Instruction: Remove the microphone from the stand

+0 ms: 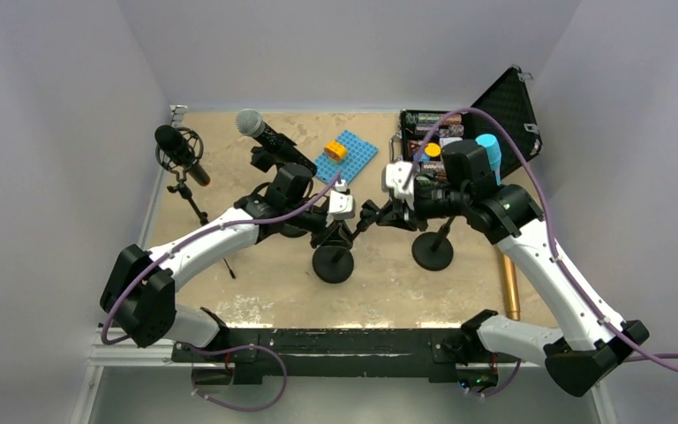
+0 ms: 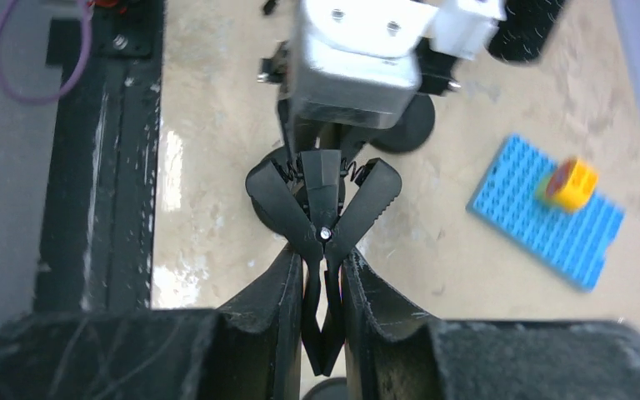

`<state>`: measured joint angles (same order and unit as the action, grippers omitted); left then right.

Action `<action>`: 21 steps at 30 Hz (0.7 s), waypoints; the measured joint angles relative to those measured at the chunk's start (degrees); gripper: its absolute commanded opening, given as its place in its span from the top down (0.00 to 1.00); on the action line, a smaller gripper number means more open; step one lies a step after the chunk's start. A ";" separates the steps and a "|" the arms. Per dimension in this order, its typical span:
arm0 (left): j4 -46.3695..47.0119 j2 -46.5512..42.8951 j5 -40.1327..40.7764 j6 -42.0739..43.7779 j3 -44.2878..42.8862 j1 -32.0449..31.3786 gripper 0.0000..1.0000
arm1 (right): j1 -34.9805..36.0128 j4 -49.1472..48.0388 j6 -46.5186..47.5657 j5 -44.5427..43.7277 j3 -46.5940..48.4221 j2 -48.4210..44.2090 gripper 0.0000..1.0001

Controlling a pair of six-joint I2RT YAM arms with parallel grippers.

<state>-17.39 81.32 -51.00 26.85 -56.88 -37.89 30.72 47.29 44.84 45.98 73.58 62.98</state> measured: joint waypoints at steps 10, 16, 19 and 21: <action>10.84 0.13 10.95 -25.81 1.88 -0.04 0.25 | 4.35 0.79 -33.64 -20.13 9.64 6.32 1.00; 1.01 -0.68 13.73 -26.64 -1.36 0.37 0.13 | 5.79 1.36 -31.54 -21.57 9.66 3.85 1.00; -4.74 -4.90 14.47 -23.58 -1.73 0.72 0.12 | 5.77 2.12 -28.48 -21.49 9.68 3.89 1.00; -8.37 -9.42 14.78 -21.16 -1.73 0.90 0.12 | 5.77 3.45 -26.01 -21.51 9.90 4.20 1.00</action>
<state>-25.76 71.90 -36.23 5.69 -58.61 -36.99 36.49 50.74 18.83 24.47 83.48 67.18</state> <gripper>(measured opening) 0.874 0.203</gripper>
